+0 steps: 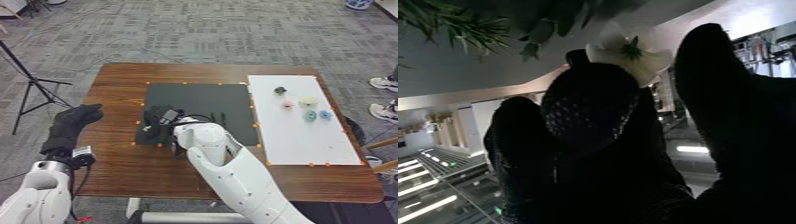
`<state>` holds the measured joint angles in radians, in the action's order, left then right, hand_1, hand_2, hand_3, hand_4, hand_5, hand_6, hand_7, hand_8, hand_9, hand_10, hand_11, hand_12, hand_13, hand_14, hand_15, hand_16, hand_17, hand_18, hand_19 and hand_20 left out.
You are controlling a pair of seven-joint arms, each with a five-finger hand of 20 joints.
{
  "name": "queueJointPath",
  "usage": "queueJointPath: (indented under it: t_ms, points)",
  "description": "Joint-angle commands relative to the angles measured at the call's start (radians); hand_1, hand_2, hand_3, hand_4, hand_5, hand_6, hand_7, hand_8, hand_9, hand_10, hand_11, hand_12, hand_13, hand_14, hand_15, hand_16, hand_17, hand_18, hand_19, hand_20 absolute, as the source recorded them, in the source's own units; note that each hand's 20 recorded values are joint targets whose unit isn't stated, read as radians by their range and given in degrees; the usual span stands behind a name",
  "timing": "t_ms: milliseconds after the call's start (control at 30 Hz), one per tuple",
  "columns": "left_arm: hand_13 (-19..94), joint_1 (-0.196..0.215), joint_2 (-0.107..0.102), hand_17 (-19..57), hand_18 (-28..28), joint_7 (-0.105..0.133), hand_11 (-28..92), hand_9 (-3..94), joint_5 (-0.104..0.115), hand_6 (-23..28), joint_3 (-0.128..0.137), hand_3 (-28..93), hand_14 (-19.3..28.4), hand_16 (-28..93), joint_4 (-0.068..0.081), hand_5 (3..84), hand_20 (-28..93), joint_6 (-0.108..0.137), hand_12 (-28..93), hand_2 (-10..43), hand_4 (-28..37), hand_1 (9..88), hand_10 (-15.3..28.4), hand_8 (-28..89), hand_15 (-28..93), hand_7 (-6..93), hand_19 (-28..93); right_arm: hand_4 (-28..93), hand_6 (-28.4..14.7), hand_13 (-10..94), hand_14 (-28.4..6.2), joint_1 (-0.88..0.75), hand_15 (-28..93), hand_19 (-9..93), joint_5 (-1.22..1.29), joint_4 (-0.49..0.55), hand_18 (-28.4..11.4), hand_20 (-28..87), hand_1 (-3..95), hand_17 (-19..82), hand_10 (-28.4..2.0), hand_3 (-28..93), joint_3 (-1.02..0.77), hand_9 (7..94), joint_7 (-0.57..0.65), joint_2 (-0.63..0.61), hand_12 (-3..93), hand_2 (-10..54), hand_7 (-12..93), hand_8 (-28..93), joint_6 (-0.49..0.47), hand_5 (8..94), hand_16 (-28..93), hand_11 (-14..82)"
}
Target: Arrange flowers
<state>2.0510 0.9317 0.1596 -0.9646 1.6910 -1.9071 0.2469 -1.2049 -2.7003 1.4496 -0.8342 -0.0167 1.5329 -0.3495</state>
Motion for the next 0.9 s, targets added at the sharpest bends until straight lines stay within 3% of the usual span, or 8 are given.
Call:
queueJointPath:
  t_ms: [33,233,400,600,667,900]
  points:
    - [44,0.010,0.009,8.8,10.9,0.004,22,56.2,-0.002,2.7,0.007,69,17.8,-2,-0.009,56.2,18,-0.003,12,7.8,-23.1,27.1,14.7,-8,22,17.1,5,-18,-2.8,91,-0.8,0.034,56,93,0.017,0.019,-12.8,53,38.6,63,-12.8,71,0.011,55.8,0.008,-0.017,9.7,-9.5,15,-10,0.055,57.2,32,7.0]
    - [44,0.012,0.009,8.7,10.9,0.005,22,56.2,-0.002,2.6,0.010,69,17.7,-2,-0.010,56.1,18,-0.004,12,7.7,-23.1,27.1,14.7,-8,22,17.1,5,-18,-2.4,91,-0.9,0.027,56,93,0.030,0.023,-12.9,52,37.1,63,-13.3,71,0.021,55.1,0.016,-0.027,9.8,-9.5,14,-10,0.089,49.3,32,6.8]
    - [43,0.015,0.012,8.8,10.9,0.005,22,56.2,-0.002,2.6,0.012,69,17.7,-2,-0.012,56.1,18,-0.004,12,7.6,-23.1,27.1,14.7,-8,22,17.1,5,-17,-1.5,90,-1.2,0.014,56,93,0.026,0.024,-13.2,52,35.5,62,-13.8,69,0.018,54.3,0.014,-0.028,9.5,-9.5,16,-11,0.067,61.7,32,6.6]
    - [43,0.015,0.013,8.8,10.9,0.007,22,56.3,-0.002,2.6,0.012,68,17.7,-2,-0.011,56.2,18,-0.005,12,7.6,-23.0,27.2,14.6,-8,22,17.2,5,-16,-1.1,91,-1.3,0.014,55,93,0.031,0.019,-13.7,52,34.6,63,-13.8,69,0.019,54.5,0.017,-0.028,9.4,-9.5,14,-11,0.087,53.5,31,6.7]
    - [44,0.014,0.014,8.7,10.9,0.005,22,56.2,-0.002,2.5,0.013,68,17.7,-2,-0.011,56.2,18,-0.007,12,7.6,-22.9,27.2,14.7,-8,22,17.2,5,-16,0.3,91,-1.4,0.014,55,93,0.039,0.020,-13.9,52,34.9,62,-13.8,68,0.020,54.7,0.016,-0.030,9.3,-9.5,16,-12,0.086,58.5,31,6.7]
    - [43,0.015,0.013,8.7,11.0,0.002,22,56.2,-0.004,2.5,0.013,69,17.8,-2,-0.013,56.2,18,-0.006,12,7.3,-22.8,27.3,14.7,-8,22,17.3,5,-15,0.9,90,-1.6,0.005,55,93,0.046,0.012,-14.2,52,34.7,62,-13.1,68,0.011,55.1,0.000,-0.030,9.2,-9.5,16,-12,0.117,61.3,32,6.8]
